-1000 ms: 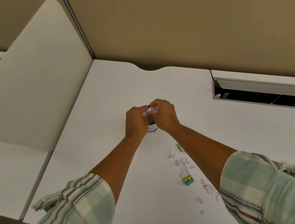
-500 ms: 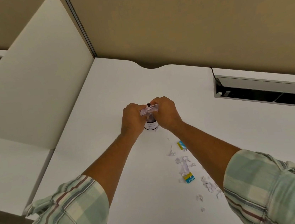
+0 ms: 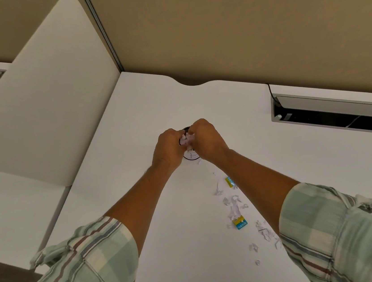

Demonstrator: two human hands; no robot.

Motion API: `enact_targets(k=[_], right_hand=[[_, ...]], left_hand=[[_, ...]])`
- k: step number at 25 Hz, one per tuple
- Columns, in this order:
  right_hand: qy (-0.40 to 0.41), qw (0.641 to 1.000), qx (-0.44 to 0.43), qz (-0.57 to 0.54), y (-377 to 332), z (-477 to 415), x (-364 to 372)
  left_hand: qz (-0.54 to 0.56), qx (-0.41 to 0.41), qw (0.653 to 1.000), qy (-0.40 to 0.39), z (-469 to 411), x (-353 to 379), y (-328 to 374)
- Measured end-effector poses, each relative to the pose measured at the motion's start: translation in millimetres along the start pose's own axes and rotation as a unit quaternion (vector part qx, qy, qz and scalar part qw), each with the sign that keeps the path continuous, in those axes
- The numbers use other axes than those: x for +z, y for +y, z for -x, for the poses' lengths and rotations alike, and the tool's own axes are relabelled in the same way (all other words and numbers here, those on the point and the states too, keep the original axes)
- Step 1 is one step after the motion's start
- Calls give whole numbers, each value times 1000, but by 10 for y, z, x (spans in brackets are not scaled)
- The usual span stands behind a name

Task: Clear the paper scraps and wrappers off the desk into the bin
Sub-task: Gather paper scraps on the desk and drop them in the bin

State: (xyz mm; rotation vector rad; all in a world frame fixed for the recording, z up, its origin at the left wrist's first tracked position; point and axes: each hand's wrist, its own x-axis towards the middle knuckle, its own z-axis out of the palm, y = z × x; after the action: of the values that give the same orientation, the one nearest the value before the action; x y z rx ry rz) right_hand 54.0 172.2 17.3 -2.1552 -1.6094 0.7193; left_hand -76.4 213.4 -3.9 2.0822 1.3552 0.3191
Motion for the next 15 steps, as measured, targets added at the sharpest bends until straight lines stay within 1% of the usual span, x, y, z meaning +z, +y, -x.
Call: enact_targets(k=[3, 6, 7, 8, 11, 13, 15], right_hand=[[44, 999, 5, 4, 126, 39, -68], [86, 996, 11, -24, 240, 107, -85], [86, 996, 4, -19, 251, 123, -70], [78, 997, -11, 0, 255, 132, -48], [8, 997, -39, 69, 194, 108, 21], [-41, 991, -54, 117, 129, 63, 43], [-87, 976, -71, 188, 77, -1, 77]], left_hand=[[28, 0, 1000, 11, 18, -24, -98], [23, 12, 1000, 6, 54, -26, -157], [12, 20, 1000, 2, 69, -14, -173], [-7, 24, 1000, -2, 90, -9, -172], [-41, 28, 999, -6, 106, 9, -139], [-32, 38, 999, -8, 93, 17, -87], [-18, 28, 999, -12, 74, 36, -52]])
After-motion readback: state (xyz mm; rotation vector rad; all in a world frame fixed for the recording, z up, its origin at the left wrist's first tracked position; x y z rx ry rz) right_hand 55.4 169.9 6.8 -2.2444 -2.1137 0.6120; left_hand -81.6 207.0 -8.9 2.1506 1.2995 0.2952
